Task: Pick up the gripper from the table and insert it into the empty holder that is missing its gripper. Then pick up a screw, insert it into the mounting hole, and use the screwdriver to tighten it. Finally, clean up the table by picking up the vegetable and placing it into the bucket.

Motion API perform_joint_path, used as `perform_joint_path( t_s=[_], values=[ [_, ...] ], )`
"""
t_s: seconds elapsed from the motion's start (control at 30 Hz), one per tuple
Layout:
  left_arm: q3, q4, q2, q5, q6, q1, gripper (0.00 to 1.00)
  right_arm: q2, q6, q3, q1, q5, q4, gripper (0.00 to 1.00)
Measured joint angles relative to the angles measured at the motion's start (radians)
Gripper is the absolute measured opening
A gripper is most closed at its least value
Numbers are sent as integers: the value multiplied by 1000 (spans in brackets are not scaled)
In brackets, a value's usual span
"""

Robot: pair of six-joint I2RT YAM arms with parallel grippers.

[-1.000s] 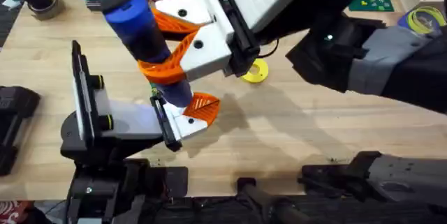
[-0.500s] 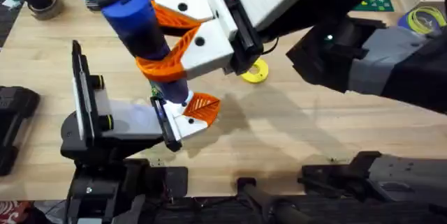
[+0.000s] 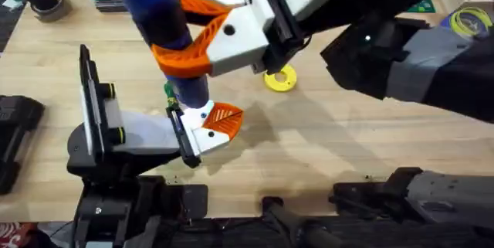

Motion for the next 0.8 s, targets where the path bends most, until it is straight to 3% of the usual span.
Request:
perform_joint_path(
  t_s=[0.8],
  values=[
    [0,0,0,0,0,0,4,42,19,0,4,0,-25,24]
  ],
)
